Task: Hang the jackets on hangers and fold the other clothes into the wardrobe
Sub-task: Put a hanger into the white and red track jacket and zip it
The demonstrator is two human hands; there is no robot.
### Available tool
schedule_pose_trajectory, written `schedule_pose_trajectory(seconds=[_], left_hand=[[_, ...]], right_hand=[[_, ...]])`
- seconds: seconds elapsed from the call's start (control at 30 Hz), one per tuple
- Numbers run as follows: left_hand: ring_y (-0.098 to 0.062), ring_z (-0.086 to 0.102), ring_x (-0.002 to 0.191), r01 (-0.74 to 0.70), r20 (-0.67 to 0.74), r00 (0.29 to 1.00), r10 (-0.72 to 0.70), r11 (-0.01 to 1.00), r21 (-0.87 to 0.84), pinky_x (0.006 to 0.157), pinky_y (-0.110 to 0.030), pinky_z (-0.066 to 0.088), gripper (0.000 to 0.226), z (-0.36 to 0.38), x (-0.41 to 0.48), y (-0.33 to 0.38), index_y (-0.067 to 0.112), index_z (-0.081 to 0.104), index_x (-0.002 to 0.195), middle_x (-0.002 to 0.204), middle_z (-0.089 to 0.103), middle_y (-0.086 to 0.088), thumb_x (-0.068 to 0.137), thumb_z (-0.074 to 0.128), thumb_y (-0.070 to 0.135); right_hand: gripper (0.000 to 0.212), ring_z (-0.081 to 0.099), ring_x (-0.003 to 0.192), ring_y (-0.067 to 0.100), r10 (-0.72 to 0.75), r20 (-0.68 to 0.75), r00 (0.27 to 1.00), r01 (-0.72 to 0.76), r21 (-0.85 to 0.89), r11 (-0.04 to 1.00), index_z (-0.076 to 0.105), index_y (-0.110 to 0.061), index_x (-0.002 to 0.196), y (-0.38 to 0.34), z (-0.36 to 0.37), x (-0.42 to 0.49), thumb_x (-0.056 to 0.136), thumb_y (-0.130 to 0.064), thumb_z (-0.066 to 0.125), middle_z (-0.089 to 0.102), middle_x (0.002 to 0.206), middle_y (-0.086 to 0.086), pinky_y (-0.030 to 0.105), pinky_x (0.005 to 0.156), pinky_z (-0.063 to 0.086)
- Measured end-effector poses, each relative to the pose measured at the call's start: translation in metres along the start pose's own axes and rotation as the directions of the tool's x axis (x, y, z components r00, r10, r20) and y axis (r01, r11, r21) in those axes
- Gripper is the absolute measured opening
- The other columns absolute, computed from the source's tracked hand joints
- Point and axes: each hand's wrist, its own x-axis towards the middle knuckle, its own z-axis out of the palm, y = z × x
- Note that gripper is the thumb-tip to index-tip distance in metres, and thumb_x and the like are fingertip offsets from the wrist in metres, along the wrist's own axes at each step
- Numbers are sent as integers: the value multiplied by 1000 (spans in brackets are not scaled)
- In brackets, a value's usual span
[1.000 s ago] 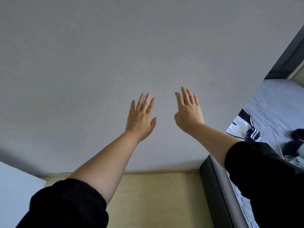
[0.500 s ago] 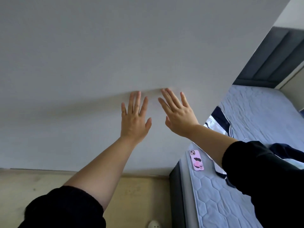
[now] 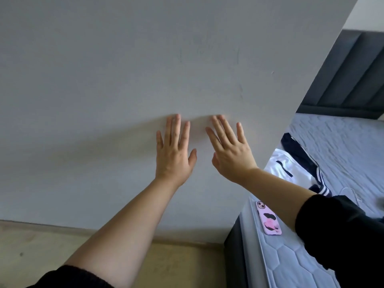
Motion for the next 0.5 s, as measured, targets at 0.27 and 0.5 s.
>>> schedule_pose_trajectory(seconds=[0.27,0.5], left_hand=[[-37,26,142,-4,-11,1000,5,999,49,105,-60,30,74,87,-73,12,8,24,146,155,24,-20,84,55,33],[-28,-1,148,144,153,977,-146,989,26,116,-51,9,73,116,-149,91,15,7,154,161,-4,-10,96,47,36]], right_hand=[[71,21,144,32,36,-55,998,-36,3,999,45,-4,138,-38,79,-80,70,-15,62,29,153,18,55,113,17],[76,28,142,35,125,78,989,-134,123,983,46,-3,137,-25,86,-165,65,-17,66,30,153,19,56,111,22]])
